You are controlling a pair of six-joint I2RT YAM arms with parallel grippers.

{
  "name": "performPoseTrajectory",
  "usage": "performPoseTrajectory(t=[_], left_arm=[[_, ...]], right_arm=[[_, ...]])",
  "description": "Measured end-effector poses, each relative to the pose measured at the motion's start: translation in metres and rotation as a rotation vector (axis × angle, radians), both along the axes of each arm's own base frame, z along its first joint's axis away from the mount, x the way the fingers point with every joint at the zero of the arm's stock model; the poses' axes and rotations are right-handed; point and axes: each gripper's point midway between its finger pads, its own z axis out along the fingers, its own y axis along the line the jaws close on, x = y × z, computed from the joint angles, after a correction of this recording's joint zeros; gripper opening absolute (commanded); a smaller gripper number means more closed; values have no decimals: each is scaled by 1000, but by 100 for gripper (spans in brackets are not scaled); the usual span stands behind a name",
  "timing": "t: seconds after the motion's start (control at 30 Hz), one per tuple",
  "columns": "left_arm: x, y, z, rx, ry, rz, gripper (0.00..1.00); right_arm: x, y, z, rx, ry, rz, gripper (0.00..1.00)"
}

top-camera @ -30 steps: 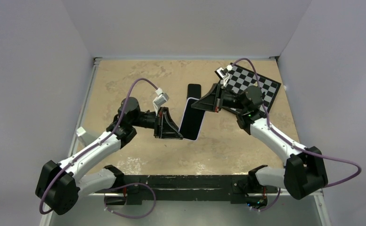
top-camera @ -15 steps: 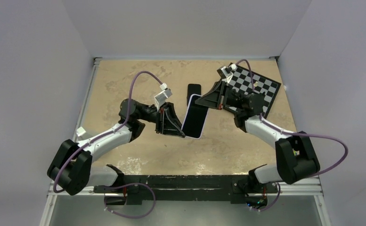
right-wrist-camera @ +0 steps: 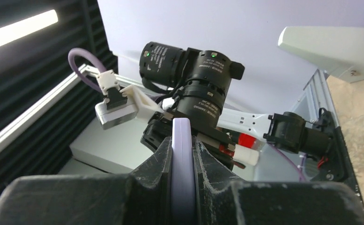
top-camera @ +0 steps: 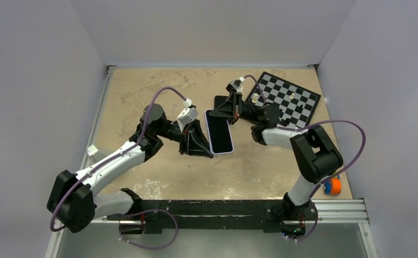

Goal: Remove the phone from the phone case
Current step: Remove the phone case from the phone.

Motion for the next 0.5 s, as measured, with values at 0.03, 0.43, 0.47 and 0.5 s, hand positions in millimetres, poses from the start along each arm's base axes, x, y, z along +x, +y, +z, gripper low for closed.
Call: performPoseTrajectory(t=[0.03,0.43,0.47,0.5], left_arm=[[2,0,1,-10,-26,15,0],[33,8,-30,-3,80,375,64],[27,13,-38,9,113,385,63],[24,15,-40,14,125,389,61]], right_arm=[[1,1,-1,0,27,4,0],[-2,-14,14,13,-168,-132,0],[1,-16,15,8,-192,-152,0],[2,-18,15,3,-205,-164,0]])
